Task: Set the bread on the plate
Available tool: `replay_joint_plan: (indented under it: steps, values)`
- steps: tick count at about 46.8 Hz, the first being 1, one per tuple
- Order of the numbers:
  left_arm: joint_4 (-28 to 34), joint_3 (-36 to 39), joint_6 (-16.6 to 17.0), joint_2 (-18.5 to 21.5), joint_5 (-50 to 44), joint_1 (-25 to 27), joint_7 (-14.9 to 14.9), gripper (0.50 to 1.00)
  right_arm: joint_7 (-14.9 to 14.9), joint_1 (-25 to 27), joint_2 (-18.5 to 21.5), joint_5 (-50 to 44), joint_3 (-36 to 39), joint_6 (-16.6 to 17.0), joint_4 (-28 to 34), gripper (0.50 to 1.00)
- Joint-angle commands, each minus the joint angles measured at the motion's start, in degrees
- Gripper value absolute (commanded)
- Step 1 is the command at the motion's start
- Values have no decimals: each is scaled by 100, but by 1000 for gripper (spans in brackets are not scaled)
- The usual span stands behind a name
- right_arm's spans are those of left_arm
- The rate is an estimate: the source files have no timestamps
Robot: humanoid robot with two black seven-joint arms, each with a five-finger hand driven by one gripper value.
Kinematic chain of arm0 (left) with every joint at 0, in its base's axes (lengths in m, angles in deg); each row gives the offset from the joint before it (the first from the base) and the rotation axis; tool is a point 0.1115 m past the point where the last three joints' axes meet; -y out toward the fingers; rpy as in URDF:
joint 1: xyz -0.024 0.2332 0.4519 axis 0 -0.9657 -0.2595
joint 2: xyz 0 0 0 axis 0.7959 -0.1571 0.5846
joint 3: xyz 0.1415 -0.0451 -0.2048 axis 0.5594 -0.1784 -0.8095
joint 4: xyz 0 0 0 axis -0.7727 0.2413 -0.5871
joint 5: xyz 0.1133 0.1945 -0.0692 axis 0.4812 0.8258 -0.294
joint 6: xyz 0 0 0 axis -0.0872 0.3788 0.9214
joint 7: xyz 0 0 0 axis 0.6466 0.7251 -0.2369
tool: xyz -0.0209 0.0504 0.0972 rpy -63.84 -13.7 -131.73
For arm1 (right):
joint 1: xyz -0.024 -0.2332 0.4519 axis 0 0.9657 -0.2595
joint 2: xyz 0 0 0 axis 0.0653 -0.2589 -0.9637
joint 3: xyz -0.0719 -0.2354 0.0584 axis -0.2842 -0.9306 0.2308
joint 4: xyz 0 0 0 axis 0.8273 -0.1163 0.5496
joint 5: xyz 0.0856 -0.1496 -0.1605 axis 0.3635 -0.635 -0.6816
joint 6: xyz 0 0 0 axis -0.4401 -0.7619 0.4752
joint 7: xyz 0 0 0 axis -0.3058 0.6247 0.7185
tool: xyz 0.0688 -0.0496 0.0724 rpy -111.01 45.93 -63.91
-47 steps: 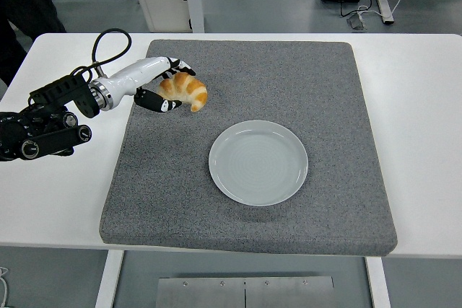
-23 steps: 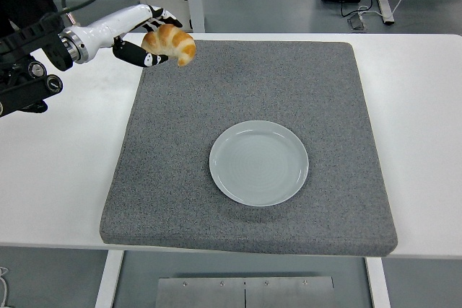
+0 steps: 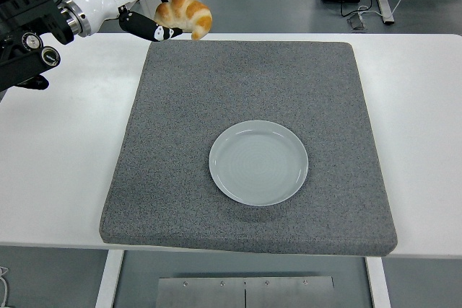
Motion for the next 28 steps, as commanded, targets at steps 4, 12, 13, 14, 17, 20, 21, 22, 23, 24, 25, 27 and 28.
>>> replay_joint_plan:
  steps: [4,12,13,14,17,20,21,22,23,24,25,27,28]
  values:
    - [61,-167,-86,-96,17,1,49,686,0,-3,0,-2,8,0,0,1000]
    - [342,-168,-95,-342,61,-7,155,687,0,-3,0,7,0,0,0,1000]
    - [378,-168,-95,-377,61,-7,155,687,0,-3,0,-2,0,0,0,1000]
    - [404,-176,-95,-421,61,-7,155,687,0,-3,0,-2,8,0,0,1000]
    - [457,-185,-95,-562,61,63,164,689,0,-3,0,-2,0,0,0,1000]
    - [492,-185,-95,-676,61,124,164,690,0,-3,0,-2,0,0,0,1000]
    - [510,-185,-95,-703,61,142,164,690,0,-3,0,7,0,0,0,1000]
    - [518,-185,-95,-720,61,151,164,690,0,-3,0,7,0,0,0,1000]
    - [527,-185,-95,-738,61,151,155,690,0,-3,0,7,0,0,0,1000]
    - [527,-185,-95,-755,70,151,164,690,0,-3,0,7,8,0,0,1000]
    - [536,-194,-95,-782,78,151,164,692,0,-3,0,-2,0,0,0,1000]
    - [536,-194,-95,-843,87,151,164,692,0,-3,0,-2,0,0,0,1000]
    - [536,-194,-95,-870,87,151,164,693,0,-3,0,7,0,0,0,1000]
